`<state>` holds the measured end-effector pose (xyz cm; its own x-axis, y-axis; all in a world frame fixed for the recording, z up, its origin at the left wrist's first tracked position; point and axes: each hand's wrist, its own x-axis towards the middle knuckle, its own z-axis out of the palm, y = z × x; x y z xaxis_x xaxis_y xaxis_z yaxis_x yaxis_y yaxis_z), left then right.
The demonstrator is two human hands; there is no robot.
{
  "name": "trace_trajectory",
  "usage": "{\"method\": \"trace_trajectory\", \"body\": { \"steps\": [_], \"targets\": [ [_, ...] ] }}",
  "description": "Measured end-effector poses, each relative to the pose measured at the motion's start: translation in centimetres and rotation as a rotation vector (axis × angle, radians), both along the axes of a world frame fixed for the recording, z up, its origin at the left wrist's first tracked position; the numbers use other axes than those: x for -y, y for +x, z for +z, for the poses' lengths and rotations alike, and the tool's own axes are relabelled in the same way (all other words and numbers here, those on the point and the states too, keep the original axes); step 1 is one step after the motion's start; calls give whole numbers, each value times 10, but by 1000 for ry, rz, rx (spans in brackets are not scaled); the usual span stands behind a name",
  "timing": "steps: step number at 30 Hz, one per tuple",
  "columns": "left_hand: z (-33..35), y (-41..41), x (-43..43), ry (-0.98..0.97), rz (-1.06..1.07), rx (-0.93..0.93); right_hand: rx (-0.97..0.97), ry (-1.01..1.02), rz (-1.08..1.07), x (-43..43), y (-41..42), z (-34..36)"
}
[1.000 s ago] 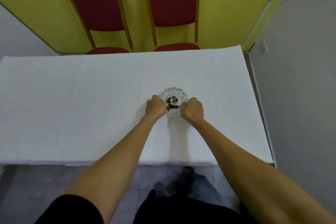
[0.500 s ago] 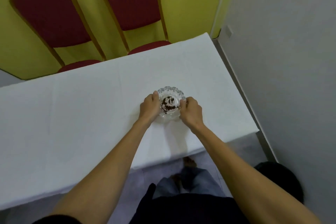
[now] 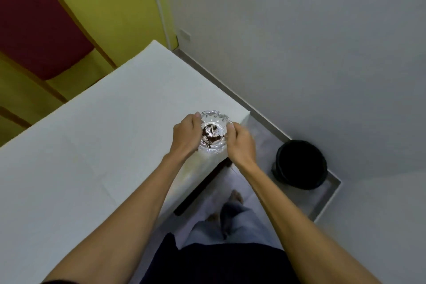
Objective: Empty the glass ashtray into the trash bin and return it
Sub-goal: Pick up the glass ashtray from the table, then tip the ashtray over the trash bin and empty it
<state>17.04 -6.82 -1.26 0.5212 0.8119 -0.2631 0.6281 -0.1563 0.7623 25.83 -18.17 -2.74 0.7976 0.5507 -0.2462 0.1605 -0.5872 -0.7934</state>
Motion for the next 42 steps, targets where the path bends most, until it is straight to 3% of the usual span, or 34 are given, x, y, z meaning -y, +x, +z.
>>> {"method": "trace_trajectory", "body": {
  "steps": [9, 18, 27, 35, 42],
  "targets": [
    [3, 105, 115, 22, -342, 6, -120, 41, -360, 130, 57, 12],
    [-23, 196, 235, -18, -614, 26, 4, 74, -726, 249, 118, -20],
    [-69, 256, 280, -58, -659, -26, -5, 34, -777, 299, 170, -70],
    [-175, 300, 273, -11, -752, -35, -28, 50, -787, 292, 206, -169],
    [-327, 343, 261, 52, -755, -15, -68, 142, -695, 287, 234, -326]
  ]
}}
